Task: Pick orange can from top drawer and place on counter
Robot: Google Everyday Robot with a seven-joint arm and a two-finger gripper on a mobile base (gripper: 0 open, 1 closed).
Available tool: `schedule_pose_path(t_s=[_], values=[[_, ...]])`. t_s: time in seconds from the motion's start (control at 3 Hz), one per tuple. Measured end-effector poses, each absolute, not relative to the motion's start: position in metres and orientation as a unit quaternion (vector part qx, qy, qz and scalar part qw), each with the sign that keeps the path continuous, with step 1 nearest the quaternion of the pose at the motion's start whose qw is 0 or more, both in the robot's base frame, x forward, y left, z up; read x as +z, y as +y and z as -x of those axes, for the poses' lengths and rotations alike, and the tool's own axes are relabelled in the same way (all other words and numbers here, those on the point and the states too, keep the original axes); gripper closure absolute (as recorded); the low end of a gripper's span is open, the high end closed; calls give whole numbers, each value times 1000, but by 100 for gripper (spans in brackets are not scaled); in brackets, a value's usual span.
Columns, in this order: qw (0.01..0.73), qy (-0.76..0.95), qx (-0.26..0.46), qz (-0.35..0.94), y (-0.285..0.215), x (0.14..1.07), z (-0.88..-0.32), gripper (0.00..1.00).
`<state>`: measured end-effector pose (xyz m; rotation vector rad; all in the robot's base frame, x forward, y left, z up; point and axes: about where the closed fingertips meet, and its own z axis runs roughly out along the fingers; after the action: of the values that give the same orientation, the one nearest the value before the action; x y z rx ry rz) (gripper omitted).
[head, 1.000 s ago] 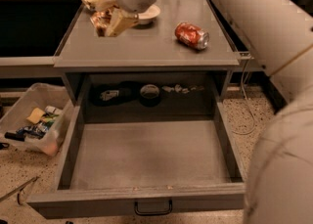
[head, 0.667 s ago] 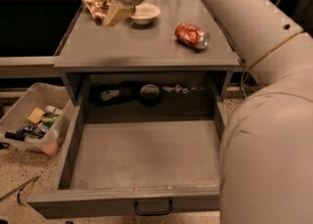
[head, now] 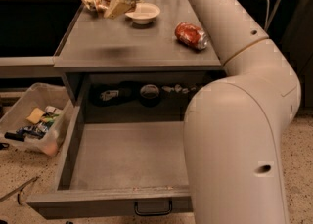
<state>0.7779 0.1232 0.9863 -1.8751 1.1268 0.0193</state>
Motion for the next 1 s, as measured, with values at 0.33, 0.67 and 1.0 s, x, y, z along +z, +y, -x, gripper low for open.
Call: schedule_pose_path(t_s=[0.33,0.67,1.0], values=[[459,458,8,761,123,986,-778,100],[460,466,12,756,122,979,-787,100],[485,477,48,732,125,960,-803,100]])
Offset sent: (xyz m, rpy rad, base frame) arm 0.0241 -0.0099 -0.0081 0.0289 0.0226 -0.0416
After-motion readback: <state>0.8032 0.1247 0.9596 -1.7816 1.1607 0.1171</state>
